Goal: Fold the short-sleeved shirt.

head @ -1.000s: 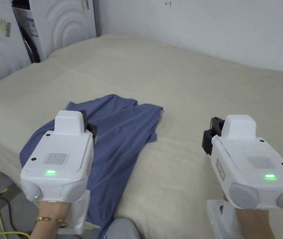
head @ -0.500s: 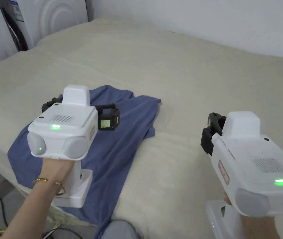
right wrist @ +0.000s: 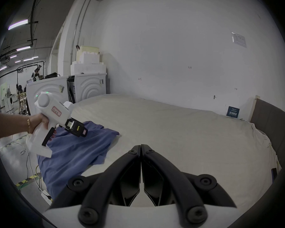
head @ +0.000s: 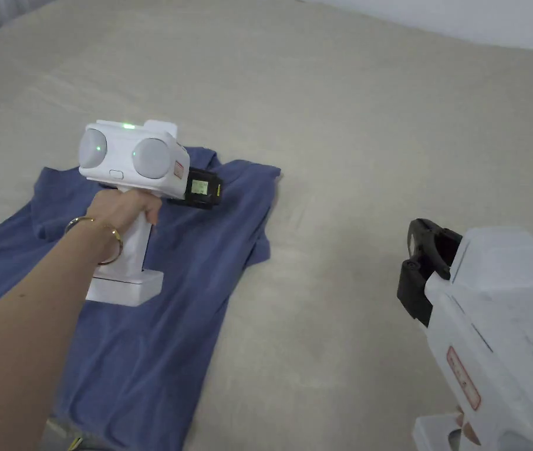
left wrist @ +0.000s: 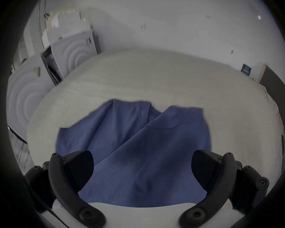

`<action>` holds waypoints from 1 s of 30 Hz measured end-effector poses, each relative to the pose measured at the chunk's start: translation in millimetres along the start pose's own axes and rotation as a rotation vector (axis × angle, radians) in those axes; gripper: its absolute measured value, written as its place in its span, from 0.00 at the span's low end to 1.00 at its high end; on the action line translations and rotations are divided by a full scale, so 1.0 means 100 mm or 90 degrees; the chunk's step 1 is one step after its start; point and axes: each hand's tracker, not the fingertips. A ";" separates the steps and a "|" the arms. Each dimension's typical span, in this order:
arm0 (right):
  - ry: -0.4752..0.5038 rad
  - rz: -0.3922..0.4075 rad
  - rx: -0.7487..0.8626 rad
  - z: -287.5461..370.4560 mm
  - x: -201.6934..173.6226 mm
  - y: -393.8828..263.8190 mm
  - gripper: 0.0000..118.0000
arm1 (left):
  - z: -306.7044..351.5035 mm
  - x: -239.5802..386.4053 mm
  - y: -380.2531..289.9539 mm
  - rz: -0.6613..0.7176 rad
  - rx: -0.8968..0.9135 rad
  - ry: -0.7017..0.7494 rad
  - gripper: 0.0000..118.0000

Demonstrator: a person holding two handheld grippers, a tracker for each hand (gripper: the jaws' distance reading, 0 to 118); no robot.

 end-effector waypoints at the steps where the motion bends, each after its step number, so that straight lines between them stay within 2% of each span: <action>1: 0.000 -0.001 -0.008 -0.04 0.02 -0.03 0.00 | -0.10 0.00 0.03 -0.002 -0.018 0.009 0.98; 4: 0.002 -0.023 -0.030 -0.13 0.12 -0.12 0.00 | -0.36 0.05 0.06 -0.017 -0.055 0.031 0.87; 7: -0.004 -0.016 -0.044 -0.19 0.17 -0.20 0.00 | -0.54 0.13 0.03 -0.054 -0.107 0.009 0.76; 10: -0.008 -0.016 -0.055 -0.23 0.21 -0.26 0.00 | -0.54 0.16 0.02 -0.028 -0.101 0.000 0.63; 11: -0.009 -0.019 -0.059 -0.23 0.22 -0.28 0.00 | -0.53 0.14 0.03 -0.016 -0.111 -0.015 0.52; 12: -0.010 -0.022 -0.061 -0.23 0.22 -0.28 0.00 | -0.49 0.13 0.04 -0.005 -0.111 -0.054 0.25; 13: -0.010 -0.027 -0.061 -0.22 0.22 -0.29 0.00 | -0.46 0.14 0.05 -0.003 -0.109 -0.048 0.00; 15: -0.008 -0.033 -0.061 -0.20 0.21 -0.29 0.00 | -0.48 0.13 0.01 -0.025 -0.104 0.019 0.00; 16: -0.006 -0.034 -0.061 -0.17 0.21 -0.28 0.00 | -0.47 0.13 -0.01 -0.015 -0.104 -0.004 0.00; 19: -0.003 -0.025 -0.055 -0.07 0.19 -0.24 0.00 | -0.30 0.16 -0.07 0.011 -0.060 0.027 0.00; 22: -0.004 -0.015 -0.045 0.08 0.20 -0.17 0.00 | 0.04 0.14 -0.11 0.027 0.024 0.048 0.00; 27: -0.019 -0.018 -0.020 0.47 0.25 -0.07 0.00 | 0.79 -0.11 -0.21 0.117 0.108 0.019 0.00; 30: -0.021 -0.013 -0.005 0.73 0.25 -0.05 0.00 | 1.27 -0.24 -0.27 0.115 0.155 0.030 0.00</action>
